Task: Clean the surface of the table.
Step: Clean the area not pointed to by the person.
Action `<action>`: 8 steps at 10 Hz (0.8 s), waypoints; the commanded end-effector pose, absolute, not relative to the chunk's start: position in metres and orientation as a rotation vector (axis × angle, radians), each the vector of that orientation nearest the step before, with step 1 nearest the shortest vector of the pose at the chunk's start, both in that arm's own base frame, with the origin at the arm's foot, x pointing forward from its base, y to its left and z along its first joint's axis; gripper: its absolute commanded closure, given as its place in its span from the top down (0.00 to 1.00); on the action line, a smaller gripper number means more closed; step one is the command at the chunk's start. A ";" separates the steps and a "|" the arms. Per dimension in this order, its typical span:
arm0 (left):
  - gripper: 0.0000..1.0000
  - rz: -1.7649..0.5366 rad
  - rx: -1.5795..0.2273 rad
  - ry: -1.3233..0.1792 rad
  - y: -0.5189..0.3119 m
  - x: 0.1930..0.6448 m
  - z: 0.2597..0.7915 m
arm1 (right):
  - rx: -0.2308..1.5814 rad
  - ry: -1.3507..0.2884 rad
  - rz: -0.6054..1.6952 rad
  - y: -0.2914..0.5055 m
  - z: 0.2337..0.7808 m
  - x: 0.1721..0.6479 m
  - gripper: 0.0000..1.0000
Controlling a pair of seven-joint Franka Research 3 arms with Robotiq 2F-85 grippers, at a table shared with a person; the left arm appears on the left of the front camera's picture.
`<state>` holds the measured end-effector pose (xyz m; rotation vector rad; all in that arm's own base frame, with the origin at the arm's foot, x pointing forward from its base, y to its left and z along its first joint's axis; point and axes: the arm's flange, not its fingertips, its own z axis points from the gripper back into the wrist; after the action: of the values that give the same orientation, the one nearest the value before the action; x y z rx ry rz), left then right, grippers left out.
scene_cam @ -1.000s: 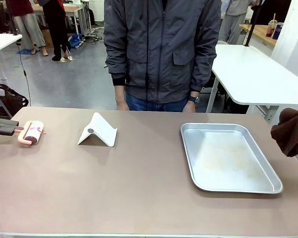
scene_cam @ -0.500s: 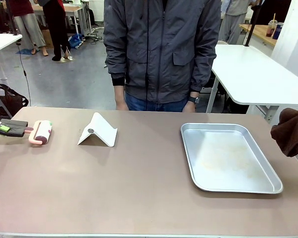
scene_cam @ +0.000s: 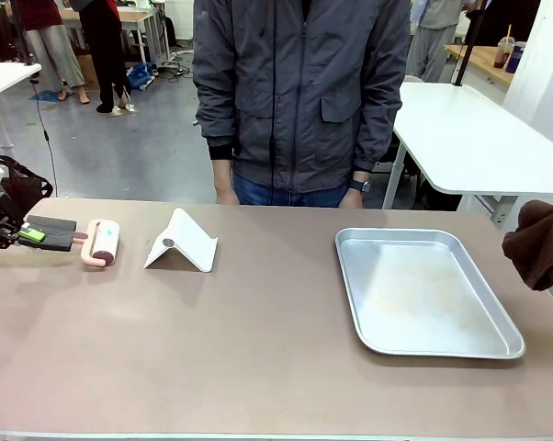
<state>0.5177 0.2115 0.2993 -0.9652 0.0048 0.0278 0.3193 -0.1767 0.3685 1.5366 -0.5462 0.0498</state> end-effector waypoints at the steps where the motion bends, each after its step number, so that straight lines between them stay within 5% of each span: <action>1: 0.19 -0.109 -1.090 -0.018 0.207 0.487 0.313 | 1.557 -0.564 0.057 -0.177 0.373 0.322 0.09; 4: 0.19 -0.212 -1.178 -0.158 0.225 0.448 0.357 | 1.557 -0.564 0.057 -0.177 0.373 0.322 0.09; 8: 0.19 -0.270 -1.272 -0.114 0.266 0.374 0.385 | 1.557 -0.564 0.057 -0.177 0.373 0.322 0.09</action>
<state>0.3928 0.2615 0.3851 -1.2456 -0.1325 -0.2375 0.3193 -0.1767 0.3684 1.5371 -0.5456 0.0496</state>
